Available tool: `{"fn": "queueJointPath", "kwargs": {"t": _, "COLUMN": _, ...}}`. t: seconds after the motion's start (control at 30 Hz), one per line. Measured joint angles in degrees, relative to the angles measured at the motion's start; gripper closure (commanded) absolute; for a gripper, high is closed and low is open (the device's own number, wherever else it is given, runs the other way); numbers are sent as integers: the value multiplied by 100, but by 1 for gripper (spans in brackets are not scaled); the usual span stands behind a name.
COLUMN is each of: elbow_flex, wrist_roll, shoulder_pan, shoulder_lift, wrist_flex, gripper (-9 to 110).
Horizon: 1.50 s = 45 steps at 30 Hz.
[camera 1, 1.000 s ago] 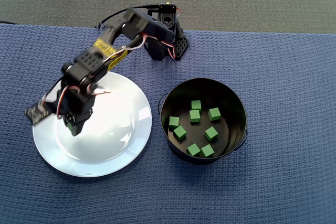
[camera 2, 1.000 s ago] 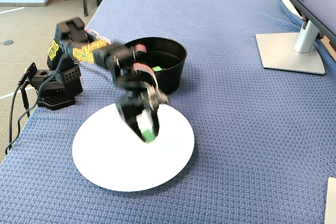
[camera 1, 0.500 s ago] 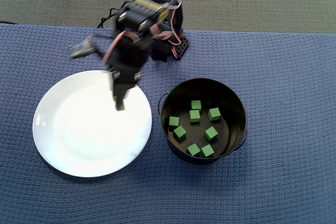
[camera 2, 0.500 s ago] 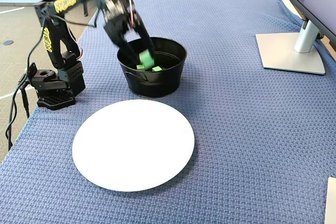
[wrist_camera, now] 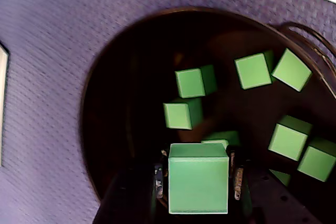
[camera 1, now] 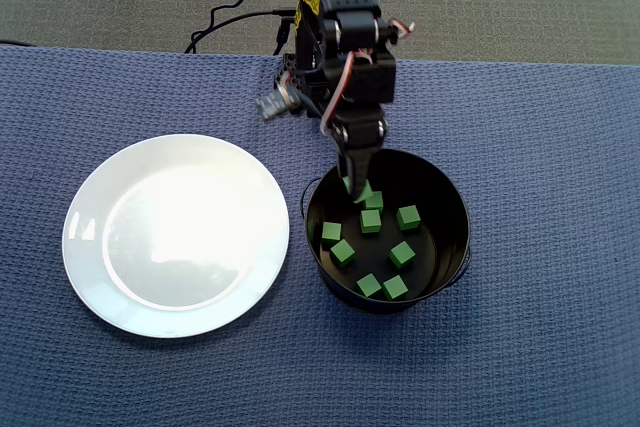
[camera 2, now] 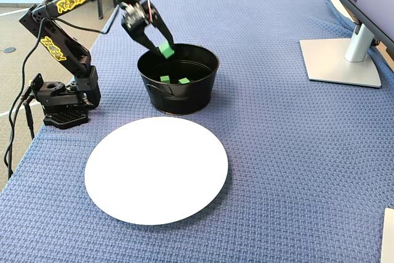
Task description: Pick up the green cubes from the white plate and place them in the black recipient
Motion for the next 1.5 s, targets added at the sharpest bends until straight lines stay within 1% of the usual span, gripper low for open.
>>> {"fn": "queueJointPath", "kwargs": {"t": 0.03, "elbow_flex": 132, "wrist_roll": -35, "shoulder_pan": -79, "shoulder_lift": 0, "wrist_flex": -53, "gripper": 57}}
{"fn": "queueJointPath", "kwargs": {"t": 0.07, "elbow_flex": 220, "wrist_roll": -132, "shoulder_pan": -158, "shoulder_lift": 9, "wrist_flex": -62, "gripper": 54}}
{"fn": "queueJointPath", "kwargs": {"t": 0.17, "elbow_flex": 220, "wrist_roll": -237, "shoulder_pan": -290, "shoulder_lift": 9, "wrist_flex": 18, "gripper": 52}}
{"fn": "queueJointPath", "kwargs": {"t": 0.27, "elbow_flex": -9, "wrist_roll": -202, "shoulder_pan": -229, "shoulder_lift": 26, "wrist_flex": 343, "gripper": 52}}
{"fn": "queueJointPath", "kwargs": {"t": 0.3, "elbow_flex": -141, "wrist_roll": -167, "shoulder_pan": -193, "shoulder_lift": 53, "wrist_flex": 457, "gripper": 55}}
{"fn": "queueJointPath", "kwargs": {"t": 0.33, "elbow_flex": -237, "wrist_roll": -123, "shoulder_pan": -176, "shoulder_lift": 79, "wrist_flex": 527, "gripper": 63}}
{"fn": "queueJointPath", "kwargs": {"t": 0.37, "elbow_flex": -325, "wrist_roll": -62, "shoulder_pan": -114, "shoulder_lift": 114, "wrist_flex": 589, "gripper": 74}}
{"fn": "queueJointPath", "kwargs": {"t": 0.43, "elbow_flex": -422, "wrist_roll": 105, "shoulder_pan": 132, "shoulder_lift": 229, "wrist_flex": 659, "gripper": 86}}
{"fn": "queueJointPath", "kwargs": {"t": 0.47, "elbow_flex": -448, "wrist_roll": 185, "shoulder_pan": 325, "shoulder_lift": 272, "wrist_flex": 677, "gripper": 97}}
{"fn": "queueJointPath", "kwargs": {"t": 0.5, "elbow_flex": -466, "wrist_roll": 255, "shoulder_pan": 448, "shoulder_lift": 325, "wrist_flex": 677, "gripper": 101}}
{"fn": "queueJointPath", "kwargs": {"t": 0.7, "elbow_flex": -185, "wrist_roll": 642, "shoulder_pan": 1327, "shoulder_lift": 1063, "wrist_flex": 527, "gripper": 102}}
{"fn": "queueJointPath", "kwargs": {"t": 0.9, "elbow_flex": 1371, "wrist_roll": 976, "shoulder_pan": 1863, "shoulder_lift": 2584, "wrist_flex": 88, "gripper": 102}}
{"fn": "queueJointPath", "kwargs": {"t": 1.0, "elbow_flex": 2224, "wrist_roll": 1037, "shoulder_pan": 1846, "shoulder_lift": 3533, "wrist_flex": 88, "gripper": 102}}
{"fn": "queueJointPath", "kwargs": {"t": 1.13, "elbow_flex": 2971, "wrist_roll": 1187, "shoulder_pan": 1898, "shoulder_lift": 4553, "wrist_flex": 299, "gripper": 102}}
{"fn": "queueJointPath", "kwargs": {"t": 1.27, "elbow_flex": 3349, "wrist_roll": 1266, "shoulder_pan": 1890, "shoulder_lift": 5045, "wrist_flex": 527, "gripper": 102}}
{"fn": "queueJointPath", "kwargs": {"t": 1.5, "elbow_flex": 3850, "wrist_roll": 1266, "shoulder_pan": 2039, "shoulder_lift": 5484, "wrist_flex": 554, "gripper": 102}}
